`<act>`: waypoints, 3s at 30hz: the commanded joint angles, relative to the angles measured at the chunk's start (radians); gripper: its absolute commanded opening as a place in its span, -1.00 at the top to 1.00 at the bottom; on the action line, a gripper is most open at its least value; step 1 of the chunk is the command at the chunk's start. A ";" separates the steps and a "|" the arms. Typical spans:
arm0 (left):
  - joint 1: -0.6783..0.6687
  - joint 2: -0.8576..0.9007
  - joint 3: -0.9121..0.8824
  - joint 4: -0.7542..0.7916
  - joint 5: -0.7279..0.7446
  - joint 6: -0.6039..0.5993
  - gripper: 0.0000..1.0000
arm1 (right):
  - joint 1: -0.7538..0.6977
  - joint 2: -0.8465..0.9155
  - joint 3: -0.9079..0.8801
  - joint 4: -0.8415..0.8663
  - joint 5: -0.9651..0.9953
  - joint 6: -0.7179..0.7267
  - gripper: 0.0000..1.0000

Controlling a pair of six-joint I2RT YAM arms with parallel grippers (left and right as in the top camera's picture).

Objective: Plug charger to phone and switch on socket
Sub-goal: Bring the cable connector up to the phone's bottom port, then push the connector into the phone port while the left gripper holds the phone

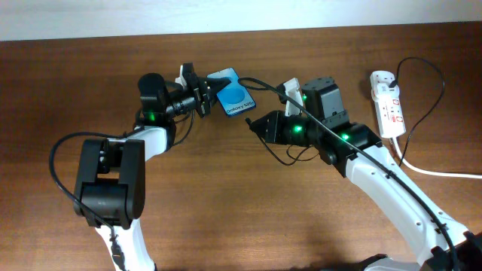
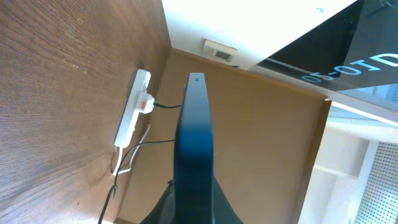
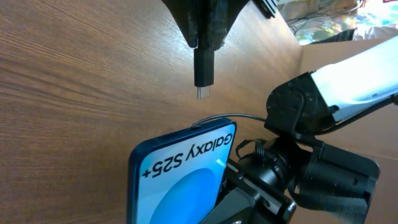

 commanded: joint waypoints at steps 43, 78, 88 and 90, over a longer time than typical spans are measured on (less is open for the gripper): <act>0.027 -0.008 0.016 0.010 0.064 -0.013 1.00 | -0.001 0.017 -0.004 0.080 -0.069 0.037 0.92; 0.026 -0.008 0.016 0.010 0.045 -0.014 1.00 | 0.048 0.012 -0.005 0.084 0.084 0.038 0.92; 0.026 -0.008 0.016 0.010 0.045 -0.014 1.00 | 0.057 0.029 -0.005 0.085 0.092 0.045 0.92; 0.026 -0.008 0.016 0.010 0.045 -0.014 1.00 | 0.060 0.030 -0.005 0.085 0.109 0.045 0.92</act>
